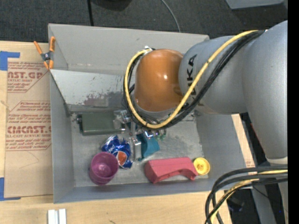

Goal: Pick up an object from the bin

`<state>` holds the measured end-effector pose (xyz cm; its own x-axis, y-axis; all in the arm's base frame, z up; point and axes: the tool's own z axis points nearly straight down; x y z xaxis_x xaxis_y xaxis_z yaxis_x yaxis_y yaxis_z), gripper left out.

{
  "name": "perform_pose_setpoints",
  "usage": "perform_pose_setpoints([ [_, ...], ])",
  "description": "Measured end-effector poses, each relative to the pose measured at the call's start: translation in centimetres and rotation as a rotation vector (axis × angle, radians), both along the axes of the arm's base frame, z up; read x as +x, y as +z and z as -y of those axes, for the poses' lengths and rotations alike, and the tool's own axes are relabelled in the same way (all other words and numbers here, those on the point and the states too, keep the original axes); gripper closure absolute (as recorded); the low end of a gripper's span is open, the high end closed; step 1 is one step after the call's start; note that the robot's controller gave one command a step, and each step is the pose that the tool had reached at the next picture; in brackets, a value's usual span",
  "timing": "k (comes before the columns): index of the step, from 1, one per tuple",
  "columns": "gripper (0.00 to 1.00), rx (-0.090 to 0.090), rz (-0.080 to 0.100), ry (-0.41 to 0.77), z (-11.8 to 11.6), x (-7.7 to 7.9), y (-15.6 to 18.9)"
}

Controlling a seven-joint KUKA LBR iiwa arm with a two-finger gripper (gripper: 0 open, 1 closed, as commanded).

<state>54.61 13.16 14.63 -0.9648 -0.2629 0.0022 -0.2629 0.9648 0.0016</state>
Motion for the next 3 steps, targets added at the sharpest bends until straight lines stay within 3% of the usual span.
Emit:
perform_pose_setpoints([
  [1, 0.00, 0.003, 0.007, -0.104, 0.4, 1.1, -0.2],
  [2, 0.00, 0.003, 0.001, -0.137, 0.6, 0.2, -6.3],
  [3, 1.00, 0.018, 0.005, -0.165, -0.2, 0.2, -8.9],
])
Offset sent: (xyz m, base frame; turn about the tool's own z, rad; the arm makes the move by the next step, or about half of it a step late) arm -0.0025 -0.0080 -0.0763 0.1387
